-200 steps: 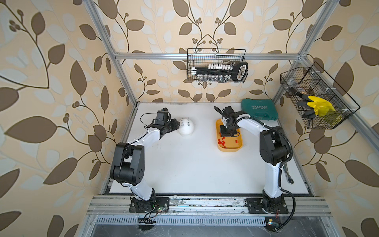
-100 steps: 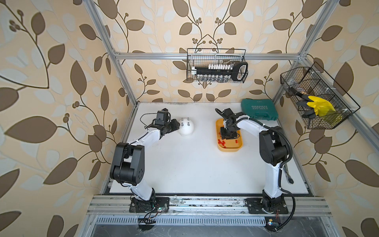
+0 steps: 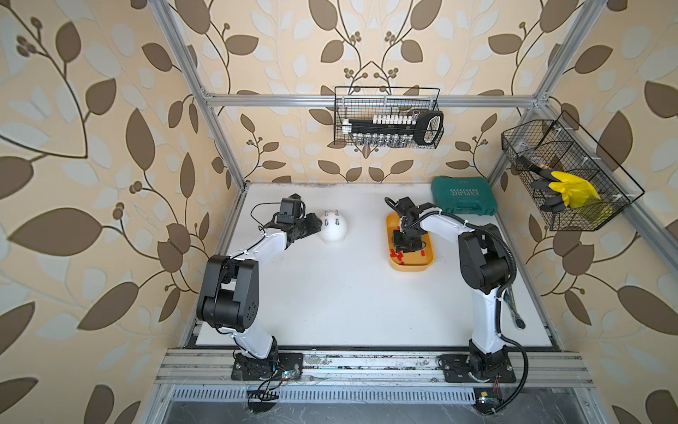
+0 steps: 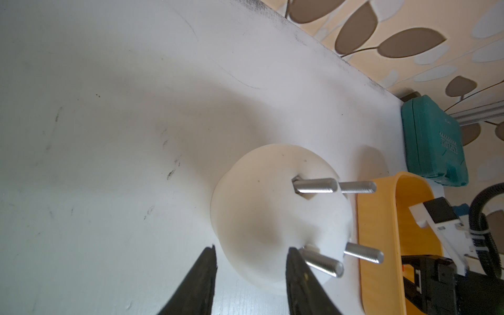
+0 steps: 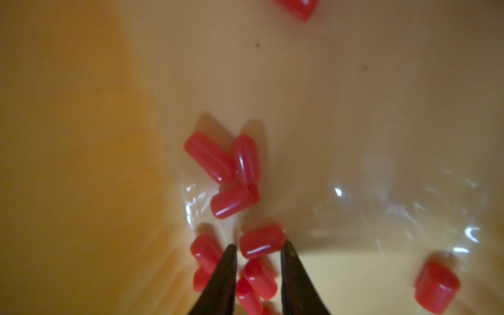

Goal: Cover the protruding screws with screw protection sleeves
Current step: Pick up the screw protection sleeve from the storage box.

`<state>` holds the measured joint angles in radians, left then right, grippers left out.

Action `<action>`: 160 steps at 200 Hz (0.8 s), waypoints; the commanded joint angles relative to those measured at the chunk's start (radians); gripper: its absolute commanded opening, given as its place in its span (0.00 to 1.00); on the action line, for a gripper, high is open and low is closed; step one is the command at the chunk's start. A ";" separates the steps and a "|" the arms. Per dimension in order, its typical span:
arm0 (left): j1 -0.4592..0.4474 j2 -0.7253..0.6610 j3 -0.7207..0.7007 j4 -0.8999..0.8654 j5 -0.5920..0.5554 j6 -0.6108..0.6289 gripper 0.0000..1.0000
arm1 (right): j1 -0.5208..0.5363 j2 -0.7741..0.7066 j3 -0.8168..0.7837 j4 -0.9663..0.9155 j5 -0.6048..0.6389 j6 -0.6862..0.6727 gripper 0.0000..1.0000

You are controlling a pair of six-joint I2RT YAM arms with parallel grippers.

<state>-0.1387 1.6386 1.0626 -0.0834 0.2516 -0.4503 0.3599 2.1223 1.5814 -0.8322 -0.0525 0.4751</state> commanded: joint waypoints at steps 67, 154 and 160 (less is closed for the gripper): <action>-0.017 -0.021 -0.003 -0.001 -0.017 0.008 0.45 | 0.012 0.056 0.045 0.022 0.042 -0.013 0.15; -0.019 -0.084 -0.032 0.010 -0.030 -0.021 0.45 | 0.012 -0.136 0.034 0.009 0.067 -0.063 0.06; -0.020 -0.096 -0.035 0.006 -0.034 -0.024 0.45 | 0.012 -0.152 0.034 0.007 0.060 -0.065 0.06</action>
<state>-0.1455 1.6260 1.0428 -0.0834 0.2481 -0.4538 0.3710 2.0735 1.6154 -0.8070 -0.0032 0.4355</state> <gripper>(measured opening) 0.454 0.072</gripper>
